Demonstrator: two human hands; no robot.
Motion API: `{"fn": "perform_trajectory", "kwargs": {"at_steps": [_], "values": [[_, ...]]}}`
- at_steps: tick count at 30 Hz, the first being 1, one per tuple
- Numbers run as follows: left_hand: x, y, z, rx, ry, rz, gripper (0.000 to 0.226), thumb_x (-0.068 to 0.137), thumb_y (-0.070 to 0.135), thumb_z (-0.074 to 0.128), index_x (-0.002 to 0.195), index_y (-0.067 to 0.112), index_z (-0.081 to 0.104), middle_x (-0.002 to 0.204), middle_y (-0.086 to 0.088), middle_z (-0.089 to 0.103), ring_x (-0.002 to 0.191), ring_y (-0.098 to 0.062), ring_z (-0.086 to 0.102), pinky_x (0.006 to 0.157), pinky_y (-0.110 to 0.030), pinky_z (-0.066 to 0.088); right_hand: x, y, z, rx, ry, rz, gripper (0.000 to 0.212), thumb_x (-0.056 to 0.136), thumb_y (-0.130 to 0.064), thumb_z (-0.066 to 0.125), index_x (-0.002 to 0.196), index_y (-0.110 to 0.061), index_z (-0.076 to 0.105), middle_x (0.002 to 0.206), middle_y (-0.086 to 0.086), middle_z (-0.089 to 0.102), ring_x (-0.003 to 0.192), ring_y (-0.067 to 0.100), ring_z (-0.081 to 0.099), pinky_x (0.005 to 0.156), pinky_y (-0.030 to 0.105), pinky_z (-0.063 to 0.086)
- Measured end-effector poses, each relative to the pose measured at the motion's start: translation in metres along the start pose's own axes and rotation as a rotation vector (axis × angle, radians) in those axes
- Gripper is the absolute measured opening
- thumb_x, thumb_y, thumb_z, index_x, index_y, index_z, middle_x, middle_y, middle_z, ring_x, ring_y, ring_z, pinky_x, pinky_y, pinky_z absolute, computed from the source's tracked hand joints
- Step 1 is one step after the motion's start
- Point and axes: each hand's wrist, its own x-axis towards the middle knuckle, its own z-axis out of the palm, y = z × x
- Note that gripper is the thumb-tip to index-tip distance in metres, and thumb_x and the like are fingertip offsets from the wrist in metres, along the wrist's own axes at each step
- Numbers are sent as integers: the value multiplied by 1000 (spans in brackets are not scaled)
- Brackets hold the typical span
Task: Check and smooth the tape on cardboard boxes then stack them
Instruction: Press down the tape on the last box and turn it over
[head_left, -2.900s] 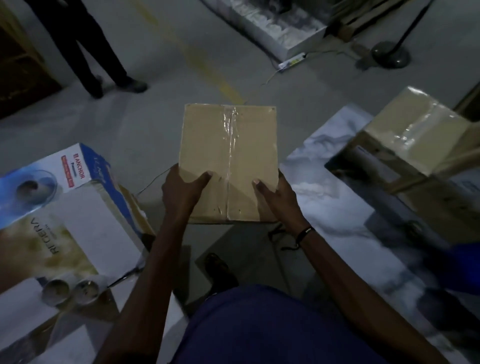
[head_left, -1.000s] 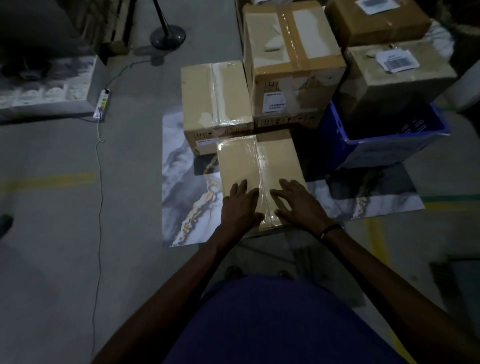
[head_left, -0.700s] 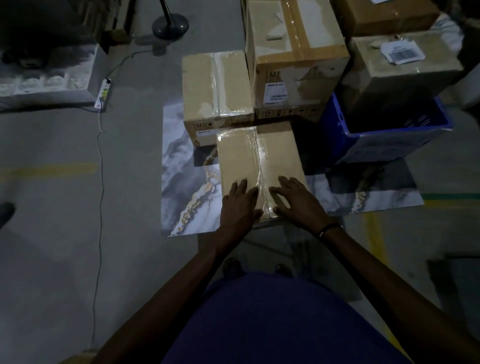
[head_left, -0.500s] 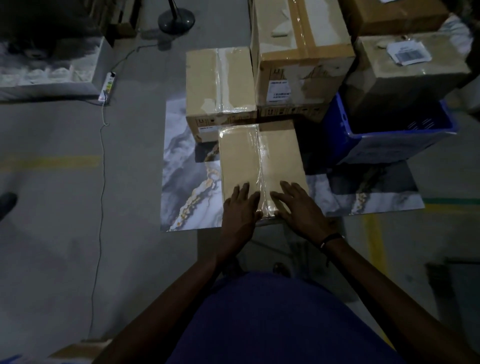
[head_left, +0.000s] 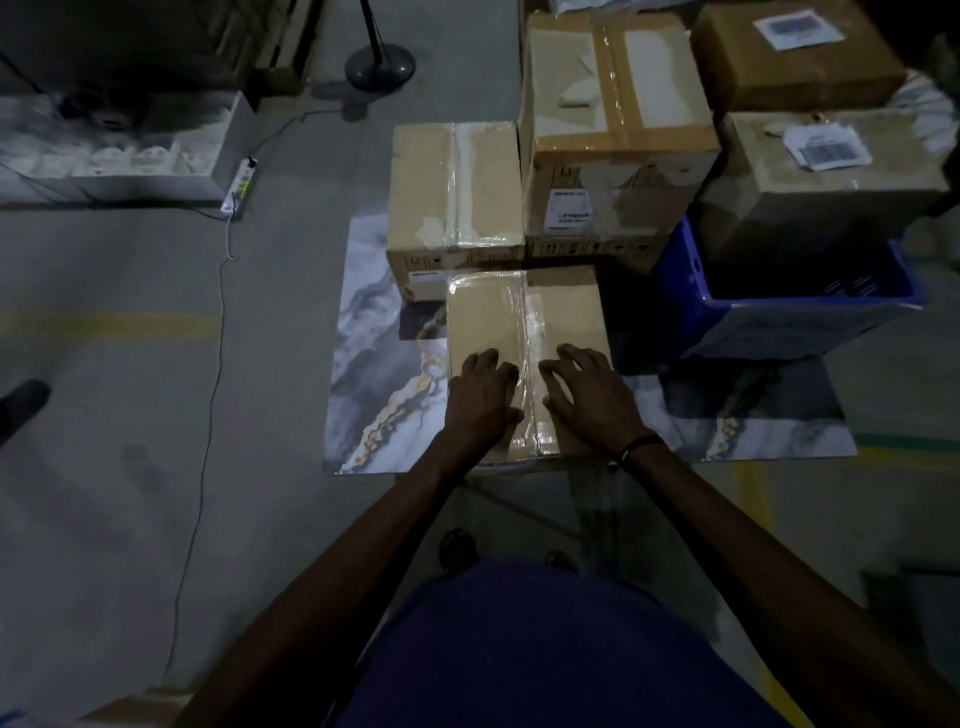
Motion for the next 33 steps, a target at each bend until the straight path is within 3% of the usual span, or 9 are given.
{"fn": "perform_trajectory", "kwargs": {"at_steps": [3,6,9,14,18,22,25,30,33], "values": [[25,-3,-9,-13,28,-1,74,83,37,81,147,21,48,164,-13,28,151,-34,24,114,-53,37,20,2,-6,-17,-20,-8,54,97,-31,65,147,-15,52,157,15,41,140,34,39,115,41,30],[54,-2,-24,5,-45,-24,91,80,39,84,156,23,35,169,-12,14,154,-38,11,118,-62,27,49,3,-16,-31,-6,15,50,100,-33,58,147,-16,51,156,15,41,138,36,41,111,46,39],[71,-6,-26,40,-105,-31,97,74,40,89,154,20,37,167,-15,18,151,-42,17,117,-60,31,65,2,-21,-46,-8,37,48,100,-33,57,146,-19,52,156,11,42,139,36,39,108,47,41],[77,-9,-21,41,-70,-19,103,67,41,93,151,16,39,159,-16,29,145,-41,27,113,-56,37,72,4,-20,-89,-6,45,46,98,-34,59,141,-19,55,151,10,47,134,35,42,104,45,44],[99,-15,-23,95,-96,-13,136,52,53,96,160,20,19,167,-17,16,154,-44,9,119,-64,23,90,-1,-25,-150,-65,75,55,100,-41,55,150,-21,45,159,11,37,136,43,38,106,50,43],[102,-15,-25,87,-131,-32,133,55,48,97,160,25,19,168,-17,7,153,-47,5,118,-69,23,96,1,-24,-240,-90,80,58,98,-48,54,151,-26,44,158,9,37,133,44,38,102,50,45],[104,-23,-13,88,-108,-8,133,55,56,94,160,25,18,168,-17,10,154,-45,3,118,-69,23,92,1,-25,-244,-117,68,61,100,-48,52,154,-26,38,163,10,30,138,42,34,106,52,42],[64,-8,-8,2,-52,-18,87,83,41,81,156,24,35,168,-12,16,153,-41,13,116,-64,30,70,4,-14,-211,-125,53,65,102,-42,52,159,-22,29,167,11,20,149,39,23,114,51,37],[52,-9,-4,-57,-26,5,80,90,40,73,157,25,32,170,-10,12,155,-40,8,120,-63,23,68,5,-9,-218,-119,51,65,103,-42,49,161,-23,25,169,10,17,152,38,19,118,51,32]]}}
